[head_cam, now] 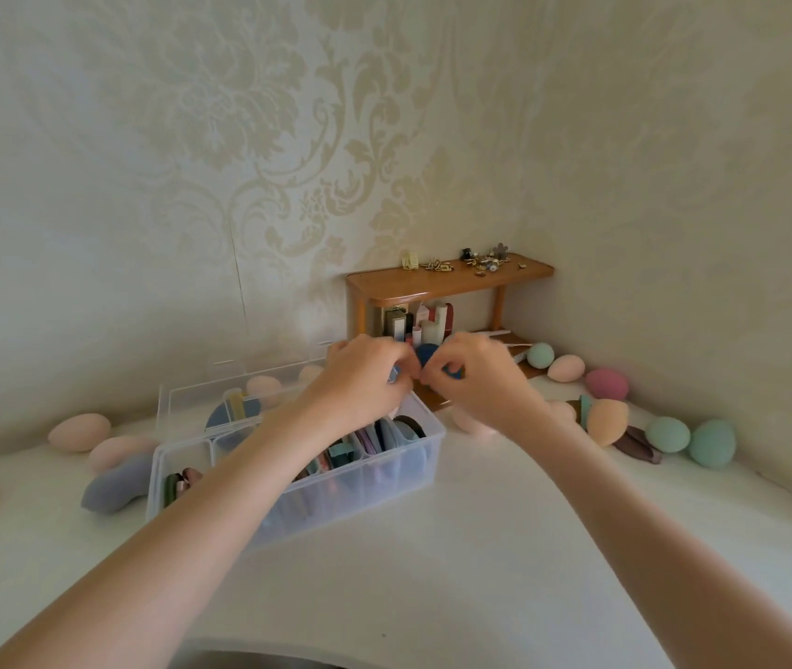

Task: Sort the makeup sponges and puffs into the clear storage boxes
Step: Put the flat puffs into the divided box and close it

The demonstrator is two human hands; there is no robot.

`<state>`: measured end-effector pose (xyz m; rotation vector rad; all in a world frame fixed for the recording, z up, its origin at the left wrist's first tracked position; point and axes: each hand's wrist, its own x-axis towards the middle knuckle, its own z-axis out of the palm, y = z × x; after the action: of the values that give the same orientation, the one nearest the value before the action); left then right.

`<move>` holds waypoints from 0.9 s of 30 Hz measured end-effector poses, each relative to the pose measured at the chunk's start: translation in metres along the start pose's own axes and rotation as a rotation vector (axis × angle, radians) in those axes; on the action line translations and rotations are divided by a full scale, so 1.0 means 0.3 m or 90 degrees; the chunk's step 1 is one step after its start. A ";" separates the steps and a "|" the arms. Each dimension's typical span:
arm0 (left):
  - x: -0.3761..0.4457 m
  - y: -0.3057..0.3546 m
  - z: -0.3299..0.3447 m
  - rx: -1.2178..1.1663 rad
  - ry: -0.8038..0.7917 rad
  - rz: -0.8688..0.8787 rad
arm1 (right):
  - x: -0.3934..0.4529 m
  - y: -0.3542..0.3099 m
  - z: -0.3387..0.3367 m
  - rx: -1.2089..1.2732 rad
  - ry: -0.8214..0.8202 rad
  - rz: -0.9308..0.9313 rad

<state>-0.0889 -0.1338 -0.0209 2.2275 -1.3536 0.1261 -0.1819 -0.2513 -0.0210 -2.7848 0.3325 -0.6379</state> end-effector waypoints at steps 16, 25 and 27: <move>0.115 0.315 0.233 0.024 -0.186 0.158 | -0.197 0.516 -0.093 -0.247 -0.205 0.434; 0.102 0.336 0.284 0.099 -0.213 0.180 | -0.134 0.536 -0.070 0.086 0.042 0.336; 0.099 0.331 0.292 0.132 -0.232 0.172 | -0.109 0.521 -0.058 0.151 0.058 0.342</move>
<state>-0.1748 -0.2355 -0.0474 2.3013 -1.9136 -0.0509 -0.2438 -0.3923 -0.0663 -2.2978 0.9164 -0.6182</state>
